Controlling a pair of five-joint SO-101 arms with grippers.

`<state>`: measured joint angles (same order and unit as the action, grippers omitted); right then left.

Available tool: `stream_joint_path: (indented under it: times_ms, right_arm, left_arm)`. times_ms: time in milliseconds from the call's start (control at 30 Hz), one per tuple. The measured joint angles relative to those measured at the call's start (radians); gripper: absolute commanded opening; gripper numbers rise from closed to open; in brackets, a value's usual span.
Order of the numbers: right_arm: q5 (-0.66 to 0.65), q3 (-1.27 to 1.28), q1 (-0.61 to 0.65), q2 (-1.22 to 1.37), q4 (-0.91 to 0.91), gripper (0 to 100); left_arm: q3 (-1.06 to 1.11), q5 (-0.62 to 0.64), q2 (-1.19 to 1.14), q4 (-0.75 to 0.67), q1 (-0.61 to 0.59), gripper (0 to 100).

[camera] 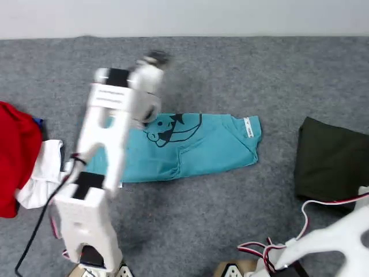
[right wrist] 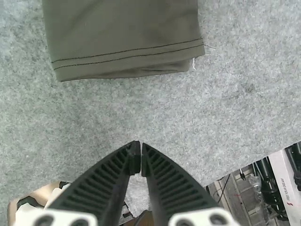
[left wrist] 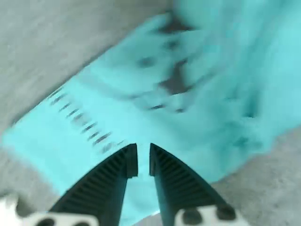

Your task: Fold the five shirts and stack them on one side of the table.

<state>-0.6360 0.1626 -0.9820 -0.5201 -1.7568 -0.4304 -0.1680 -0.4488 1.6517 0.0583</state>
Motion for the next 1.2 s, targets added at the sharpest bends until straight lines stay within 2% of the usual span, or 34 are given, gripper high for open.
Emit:
stream_joint_path:
  times_ms: [200,433,567,833,1000,1133,1200]
  right_arm:
    - [0.0,0.0,0.0,-0.028,0.0,0.9]
    - [-0.048,0.0,0.002,-0.087,0.0,0.9]
    - [-0.052,0.0,0.0,-0.106,0.0,0.9]
    - [-0.057,0.0,0.0,-0.112,0.0,0.9]
    - [-0.057,0.0,0.0,-0.112,0.0,0.9]
    - [-0.057,0.0,0.002,-0.112,0.0,0.9]
    - [-0.057,0.0,0.002,-0.112,0.0,0.9]
  left_arm:
    - [0.0,0.043,0.0,0.0,-0.267,23]
    - [0.0,0.031,-0.083,0.0,-0.4,25]
    - [0.0,-0.009,-0.15,0.0,-0.413,25]
    - [-0.058,-0.009,-0.293,-0.003,-0.41,24]
    - [-0.098,0.043,-0.394,0.0,-0.379,14]
    - [-0.15,0.068,-0.44,0.011,-0.33,0]
    - [-0.195,0.069,-0.46,0.044,-0.316,0]
